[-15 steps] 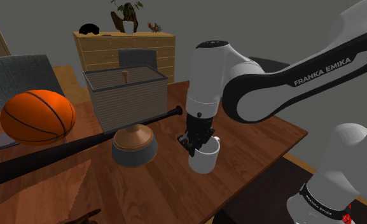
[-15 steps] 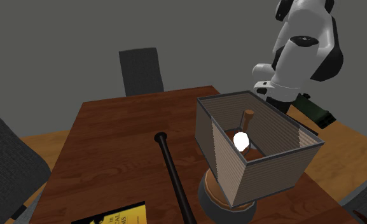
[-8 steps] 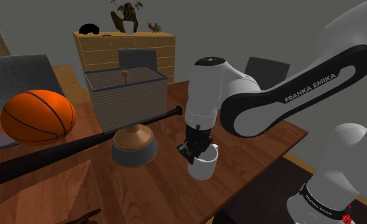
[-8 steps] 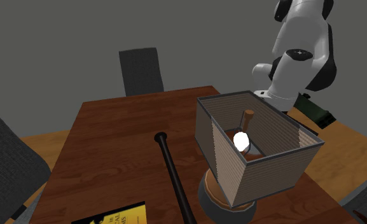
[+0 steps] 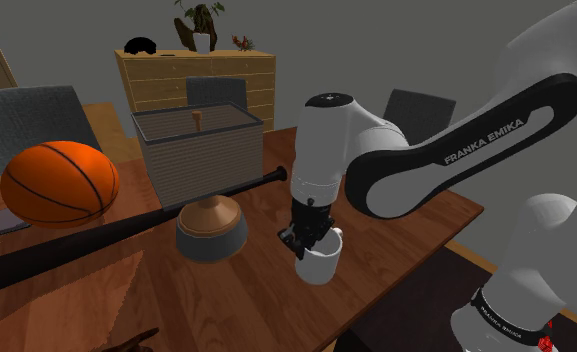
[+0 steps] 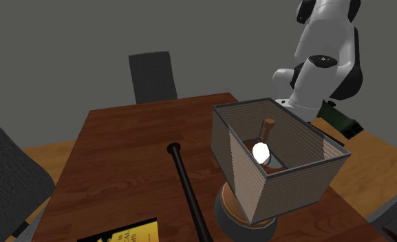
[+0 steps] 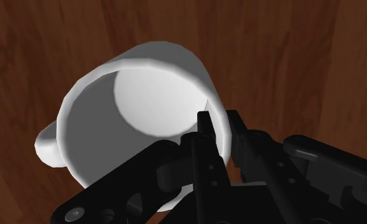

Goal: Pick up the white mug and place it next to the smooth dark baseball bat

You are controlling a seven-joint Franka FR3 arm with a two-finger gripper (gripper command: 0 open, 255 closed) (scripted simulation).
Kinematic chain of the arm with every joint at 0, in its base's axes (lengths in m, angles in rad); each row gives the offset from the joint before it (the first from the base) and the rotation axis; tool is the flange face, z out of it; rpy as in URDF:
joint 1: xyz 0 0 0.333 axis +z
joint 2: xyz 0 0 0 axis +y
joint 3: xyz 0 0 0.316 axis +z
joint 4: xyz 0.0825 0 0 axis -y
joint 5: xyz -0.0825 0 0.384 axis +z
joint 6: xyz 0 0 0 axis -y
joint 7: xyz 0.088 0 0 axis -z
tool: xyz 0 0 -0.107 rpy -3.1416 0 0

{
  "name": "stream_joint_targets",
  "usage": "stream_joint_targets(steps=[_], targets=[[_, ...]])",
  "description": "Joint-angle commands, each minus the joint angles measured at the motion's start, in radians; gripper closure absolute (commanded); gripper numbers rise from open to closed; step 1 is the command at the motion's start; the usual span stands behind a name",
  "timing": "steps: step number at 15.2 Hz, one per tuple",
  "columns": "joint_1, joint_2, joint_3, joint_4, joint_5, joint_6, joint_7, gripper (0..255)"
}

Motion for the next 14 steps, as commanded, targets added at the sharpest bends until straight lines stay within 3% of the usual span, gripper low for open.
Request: stream_joint_targets(steps=[1, 6, 10, 14], targets=[[0.0, 0.0, 0.0, 0.0, 0.0, 0.0, 0.0, 0], [0.0, 0.0, 0.0, 0.0, 0.0, 0.0, 0.0, 0], [0.005, -0.073, -0.011, 0.066, 0.024, -0.135, -0.019, 0], [0.005, -0.073, -0.011, 0.066, 0.024, -0.135, -0.019, 0]])
